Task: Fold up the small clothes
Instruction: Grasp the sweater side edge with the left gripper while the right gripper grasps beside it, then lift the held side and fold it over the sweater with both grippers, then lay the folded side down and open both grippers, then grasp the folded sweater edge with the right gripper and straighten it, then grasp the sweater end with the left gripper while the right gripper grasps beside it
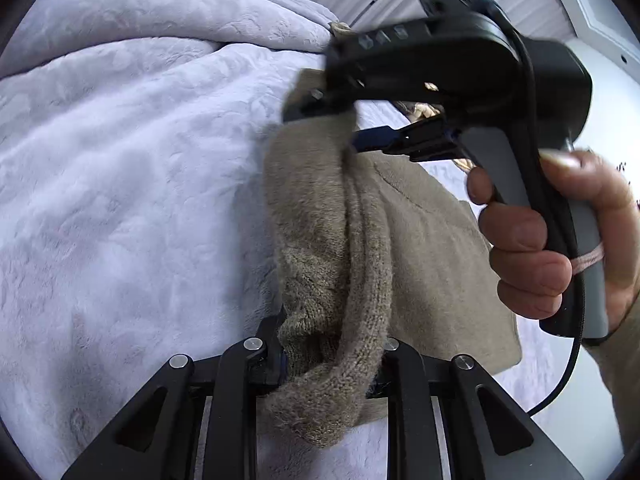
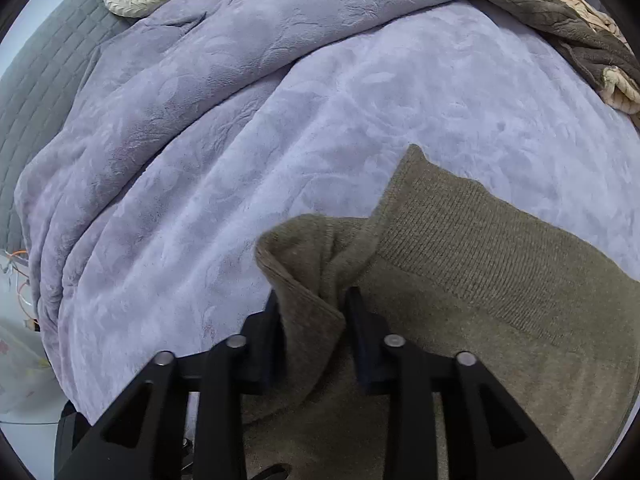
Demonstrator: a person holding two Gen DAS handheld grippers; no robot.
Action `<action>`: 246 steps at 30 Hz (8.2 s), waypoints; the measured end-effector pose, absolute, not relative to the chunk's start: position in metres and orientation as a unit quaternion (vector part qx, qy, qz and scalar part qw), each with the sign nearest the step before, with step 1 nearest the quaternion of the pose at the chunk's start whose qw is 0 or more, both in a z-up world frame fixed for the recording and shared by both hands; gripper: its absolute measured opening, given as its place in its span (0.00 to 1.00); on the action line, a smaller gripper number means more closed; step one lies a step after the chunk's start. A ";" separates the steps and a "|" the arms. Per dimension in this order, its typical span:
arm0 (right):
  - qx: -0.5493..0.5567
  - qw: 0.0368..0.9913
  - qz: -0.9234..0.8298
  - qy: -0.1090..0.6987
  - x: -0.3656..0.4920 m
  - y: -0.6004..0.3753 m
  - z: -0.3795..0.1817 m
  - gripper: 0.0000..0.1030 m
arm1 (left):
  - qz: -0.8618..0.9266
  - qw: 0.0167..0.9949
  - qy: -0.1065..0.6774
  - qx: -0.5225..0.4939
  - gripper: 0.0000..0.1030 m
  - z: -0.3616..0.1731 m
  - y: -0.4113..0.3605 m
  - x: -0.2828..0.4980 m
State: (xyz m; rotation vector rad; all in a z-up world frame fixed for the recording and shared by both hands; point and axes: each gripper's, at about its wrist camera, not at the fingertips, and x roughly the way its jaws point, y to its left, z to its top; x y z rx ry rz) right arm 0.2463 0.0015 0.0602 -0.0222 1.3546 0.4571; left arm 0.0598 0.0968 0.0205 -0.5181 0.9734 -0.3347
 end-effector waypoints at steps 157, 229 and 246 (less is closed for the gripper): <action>0.071 0.768 0.260 0.581 0.242 -0.340 0.055 0.51 | -0.044 0.819 0.546 0.169 0.72 0.064 -0.312 0.093; 0.115 0.870 0.122 0.463 0.077 -0.390 0.107 0.95 | -0.153 0.769 0.595 -0.178 1.00 0.055 -0.069 0.163; 0.213 0.777 0.192 0.561 0.184 -0.350 0.014 0.93 | -0.211 0.751 0.609 -0.141 1.00 0.012 -0.137 0.214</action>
